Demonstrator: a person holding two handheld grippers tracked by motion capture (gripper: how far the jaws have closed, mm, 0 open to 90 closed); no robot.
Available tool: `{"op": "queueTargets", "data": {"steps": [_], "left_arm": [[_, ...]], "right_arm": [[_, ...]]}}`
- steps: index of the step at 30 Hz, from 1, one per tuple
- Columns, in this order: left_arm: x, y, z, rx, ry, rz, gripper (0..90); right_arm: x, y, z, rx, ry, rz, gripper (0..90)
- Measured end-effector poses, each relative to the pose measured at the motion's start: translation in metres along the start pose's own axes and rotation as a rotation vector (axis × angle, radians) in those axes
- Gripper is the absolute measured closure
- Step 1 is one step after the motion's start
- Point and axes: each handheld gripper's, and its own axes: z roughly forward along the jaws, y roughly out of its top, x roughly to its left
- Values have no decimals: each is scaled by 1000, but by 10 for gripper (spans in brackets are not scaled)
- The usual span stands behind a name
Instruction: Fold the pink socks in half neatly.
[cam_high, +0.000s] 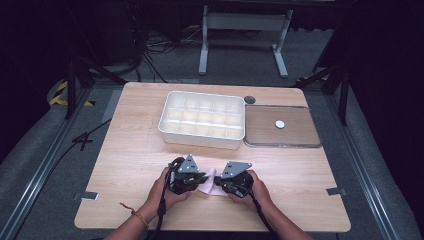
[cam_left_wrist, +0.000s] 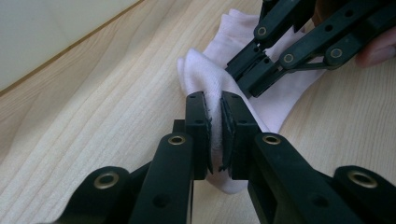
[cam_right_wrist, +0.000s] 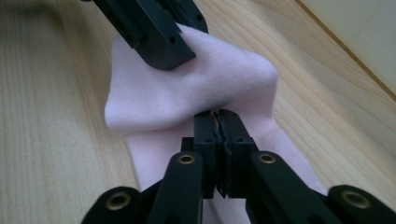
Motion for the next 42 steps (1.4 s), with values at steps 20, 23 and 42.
{"op": "queueTargets", "data": {"steps": [20,23,42], "left_arm": [[-2,1,-1,-3,20,5,818],[-3,5,0,-7,7,5,817],[-10,30,12,22,5,87,813]], "right_arm": [[-36,-30,-64,66,-79,76,806],[-38,-34,-59,93,-76,86,803],[-41,-37,-52,82,-72,101,815]]}}
